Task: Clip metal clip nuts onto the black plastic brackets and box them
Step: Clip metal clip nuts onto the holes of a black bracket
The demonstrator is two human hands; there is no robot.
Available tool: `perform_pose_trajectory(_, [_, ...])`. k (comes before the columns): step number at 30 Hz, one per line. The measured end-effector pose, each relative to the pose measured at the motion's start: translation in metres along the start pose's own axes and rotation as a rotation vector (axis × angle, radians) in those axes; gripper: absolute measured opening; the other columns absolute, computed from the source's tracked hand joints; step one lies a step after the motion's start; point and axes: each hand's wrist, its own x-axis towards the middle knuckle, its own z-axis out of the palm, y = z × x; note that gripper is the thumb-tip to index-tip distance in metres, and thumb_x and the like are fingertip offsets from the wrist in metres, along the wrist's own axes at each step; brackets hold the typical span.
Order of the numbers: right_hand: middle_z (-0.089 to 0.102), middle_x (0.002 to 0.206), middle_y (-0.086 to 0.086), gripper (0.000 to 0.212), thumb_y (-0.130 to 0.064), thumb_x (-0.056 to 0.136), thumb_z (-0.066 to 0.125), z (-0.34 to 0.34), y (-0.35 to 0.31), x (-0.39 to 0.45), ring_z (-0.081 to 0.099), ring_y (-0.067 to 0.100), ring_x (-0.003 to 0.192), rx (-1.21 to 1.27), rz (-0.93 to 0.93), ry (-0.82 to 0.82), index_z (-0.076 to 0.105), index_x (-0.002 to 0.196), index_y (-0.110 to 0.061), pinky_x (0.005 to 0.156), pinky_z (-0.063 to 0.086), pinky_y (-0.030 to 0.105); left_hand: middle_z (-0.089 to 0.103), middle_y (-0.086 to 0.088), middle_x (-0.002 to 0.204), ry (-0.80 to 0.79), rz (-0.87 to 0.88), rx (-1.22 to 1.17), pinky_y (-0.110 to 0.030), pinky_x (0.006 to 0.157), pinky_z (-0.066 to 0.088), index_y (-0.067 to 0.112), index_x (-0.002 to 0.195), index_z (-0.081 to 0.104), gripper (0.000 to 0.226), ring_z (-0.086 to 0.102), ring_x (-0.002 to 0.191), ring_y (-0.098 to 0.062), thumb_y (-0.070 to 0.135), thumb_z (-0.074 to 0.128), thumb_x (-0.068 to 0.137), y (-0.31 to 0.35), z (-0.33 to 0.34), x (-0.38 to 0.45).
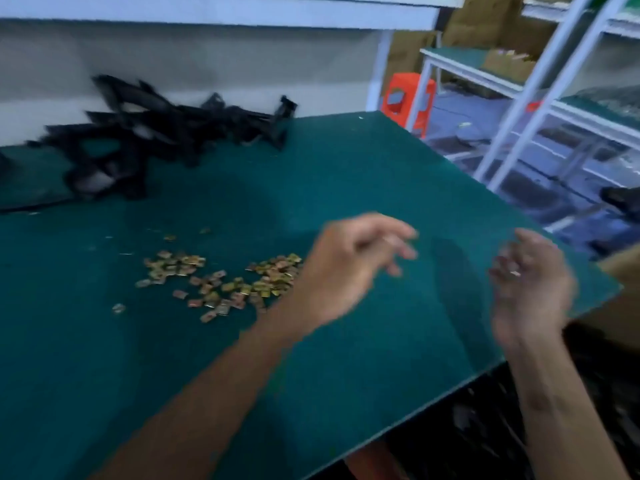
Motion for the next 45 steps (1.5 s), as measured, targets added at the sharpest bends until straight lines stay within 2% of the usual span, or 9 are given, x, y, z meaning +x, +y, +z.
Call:
perform_pose_trajectory(3, [0.072, 0.086, 0.003, 0.02, -0.014, 0.103, 0.05, 0.091, 0.049, -0.001, 0.064, 0.016, 0.073, -0.421, 0.22, -0.472, 0.07, 0.104, -0.012, 0.063, 0.046, 0.024, 0.058, 0.012, 0.062, 0.554, 0.053, 0.152, -0.025, 0.053, 0.036, 0.009, 0.093, 0.072, 0.024, 0.045, 0.057, -0.011, -0.006, 0.054, 0.096, -0.021, -0.093, -0.018])
perform_pose_trajectory(6, [0.077, 0.103, -0.001, 0.018, -0.009, 0.101, 0.059, 0.162, 0.1, -0.001, 0.072, 0.018, 0.092, -0.724, 0.269, -0.749, 0.075, 0.1, -0.017, 0.073, 0.052, 0.026, 0.046, 0.003, 0.057, 0.794, 0.047, 0.29, -0.028, 0.05, 0.031, 0.018, 0.086, 0.069, 0.028, 0.038, 0.054, -0.011, 0.0, 0.052, 0.099, -0.056, -0.156, -0.055])
perform_pose_trajectory(10, [0.073, 0.107, -0.014, 0.029, -0.008, 0.096, 0.059, 0.247, 0.154, 0.001, 0.068, 0.012, 0.109, -0.906, 0.216, -0.938, 0.076, 0.095, -0.031, 0.079, 0.053, 0.024, 0.045, 0.012, 0.051, 0.819, 0.015, 0.273, -0.022, 0.046, 0.031, 0.023, 0.081, 0.068, 0.024, 0.035, 0.048, -0.006, 0.01, 0.052, 0.094, -0.077, -0.178, -0.077])
perform_pose_trajectory(14, [0.056, 0.133, -0.007, 0.037, -0.002, 0.092, 0.061, 0.316, 0.207, -0.015, 0.056, 0.017, 0.121, -1.027, 0.135, -1.153, 0.075, 0.099, -0.035, 0.1, 0.051, 0.036, 0.047, 0.013, 0.047, 0.606, -0.05, 0.367, -0.016, 0.042, 0.027, 0.025, 0.081, 0.066, 0.024, 0.035, 0.04, -0.002, 0.01, 0.051, 0.093, -0.075, -0.171, -0.067])
perform_pose_trajectory(17, [0.065, 0.114, 0.006, 0.041, 0.005, 0.093, 0.054, 0.36, 0.236, -0.021, 0.064, 0.016, 0.084, -0.882, 0.292, -1.072, 0.076, 0.111, -0.024, 0.068, 0.056, 0.024, 0.048, 0.012, 0.048, 0.532, -0.072, 0.352, -0.018, 0.042, 0.027, 0.025, 0.082, 0.063, 0.02, 0.035, 0.039, -0.004, 0.017, 0.047, 0.091, -0.079, -0.172, -0.069])
perform_pose_trajectory(19, [0.069, 0.107, 0.01, 0.043, 0.007, 0.095, 0.05, 0.387, 0.25, -0.025, 0.062, 0.018, 0.071, -0.741, 0.458, -0.967, 0.073, 0.123, -0.015, 0.058, 0.053, 0.021, 0.05, 0.009, 0.049, 0.479, -0.074, 0.423, -0.022, 0.043, 0.026, 0.027, 0.086, 0.062, 0.019, 0.037, 0.038, -0.007, 0.023, 0.045, 0.093, -0.084, -0.174, -0.07])
perform_pose_trajectory(31, [0.066, 0.117, 0.013, 0.019, 0.001, 0.101, 0.053, 0.446, 0.277, -0.017, 0.075, 0.027, 0.088, -0.605, 0.558, -0.733, 0.067, 0.112, 0.002, 0.063, 0.059, 0.024, 0.057, 0.01, 0.055, 0.478, -0.058, 0.435, -0.025, 0.039, 0.028, 0.031, 0.088, 0.062, 0.023, 0.042, 0.039, -0.009, 0.035, 0.04, 0.089, -0.091, -0.177, -0.066])
perform_pose_trajectory(37, [0.075, 0.107, 0.015, 0.019, 0.003, 0.099, 0.058, 0.407, 0.229, -0.015, 0.078, 0.024, 0.085, -0.514, 0.488, -0.711, 0.076, 0.1, -0.001, 0.071, 0.06, 0.023, 0.051, 0.007, 0.049, 0.508, -0.112, 0.368, -0.029, 0.043, 0.029, 0.034, 0.088, 0.062, 0.022, 0.038, 0.04, -0.007, 0.033, 0.04, 0.091, -0.091, -0.178, -0.067])
perform_pose_trajectory(45, [0.078, 0.113, 0.004, 0.027, 0.004, 0.099, 0.058, 0.318, 0.138, -0.016, 0.076, 0.027, 0.099, -0.39, 0.358, -0.841, 0.076, 0.112, -0.01, 0.075, 0.059, 0.023, 0.046, 0.009, 0.046, 0.532, -0.069, 0.296, -0.019, 0.041, 0.028, 0.029, 0.086, 0.066, 0.028, 0.033, 0.038, -0.004, 0.01, 0.05, 0.099, -0.087, -0.178, -0.07])
